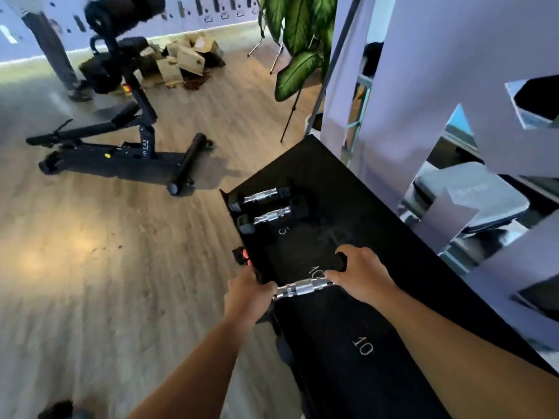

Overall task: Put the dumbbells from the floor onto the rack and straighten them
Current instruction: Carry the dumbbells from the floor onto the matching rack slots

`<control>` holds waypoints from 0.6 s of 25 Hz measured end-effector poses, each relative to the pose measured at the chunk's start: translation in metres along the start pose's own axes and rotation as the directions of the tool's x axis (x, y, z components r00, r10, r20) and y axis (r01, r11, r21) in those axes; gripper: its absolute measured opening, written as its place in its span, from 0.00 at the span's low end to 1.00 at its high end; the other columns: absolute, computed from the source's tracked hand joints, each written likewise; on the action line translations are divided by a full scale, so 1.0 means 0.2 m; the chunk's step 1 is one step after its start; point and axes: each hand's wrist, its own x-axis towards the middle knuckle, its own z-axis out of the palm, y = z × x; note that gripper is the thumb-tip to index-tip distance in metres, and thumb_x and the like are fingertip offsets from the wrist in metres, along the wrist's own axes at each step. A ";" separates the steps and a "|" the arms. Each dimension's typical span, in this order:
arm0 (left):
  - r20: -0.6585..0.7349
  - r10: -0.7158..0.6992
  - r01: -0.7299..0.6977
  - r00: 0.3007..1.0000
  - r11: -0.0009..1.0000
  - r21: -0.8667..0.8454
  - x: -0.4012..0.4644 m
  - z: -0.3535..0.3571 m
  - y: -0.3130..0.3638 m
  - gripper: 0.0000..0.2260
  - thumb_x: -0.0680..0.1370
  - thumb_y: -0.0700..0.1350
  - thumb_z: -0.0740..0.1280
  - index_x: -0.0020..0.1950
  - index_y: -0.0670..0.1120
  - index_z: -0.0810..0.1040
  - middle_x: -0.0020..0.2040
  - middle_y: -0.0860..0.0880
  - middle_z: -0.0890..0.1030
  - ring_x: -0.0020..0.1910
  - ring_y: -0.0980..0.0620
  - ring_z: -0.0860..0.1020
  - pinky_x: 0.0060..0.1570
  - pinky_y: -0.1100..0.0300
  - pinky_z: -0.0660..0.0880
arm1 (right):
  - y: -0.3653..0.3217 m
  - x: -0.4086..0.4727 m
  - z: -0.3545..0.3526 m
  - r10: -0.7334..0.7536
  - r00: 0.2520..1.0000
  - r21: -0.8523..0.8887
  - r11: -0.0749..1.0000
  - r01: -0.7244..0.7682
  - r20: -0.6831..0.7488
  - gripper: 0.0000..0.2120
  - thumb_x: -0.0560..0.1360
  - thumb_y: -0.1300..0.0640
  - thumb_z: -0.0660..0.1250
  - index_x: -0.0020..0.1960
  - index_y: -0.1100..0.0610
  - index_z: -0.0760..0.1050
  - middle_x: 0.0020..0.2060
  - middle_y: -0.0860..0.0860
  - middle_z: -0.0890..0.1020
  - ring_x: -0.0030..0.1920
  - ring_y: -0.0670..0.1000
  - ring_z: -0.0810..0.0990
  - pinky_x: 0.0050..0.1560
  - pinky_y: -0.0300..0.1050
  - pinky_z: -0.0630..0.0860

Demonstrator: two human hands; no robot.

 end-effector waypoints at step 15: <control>0.215 0.118 -0.218 0.969 0.816 0.534 0.27 0.42 -0.01 0.11 0.78 0.49 0.62 0.50 0.45 0.81 0.51 0.46 0.83 0.59 0.43 0.74 0.49 0.51 0.74 | 0.14 0.24 0.11 0.212 0.975 -0.193 0.961 -0.196 0.068 0.32 0.74 0.38 0.70 0.74 0.46 0.65 0.69 0.56 0.68 0.67 0.63 0.70 0.55 0.54 0.75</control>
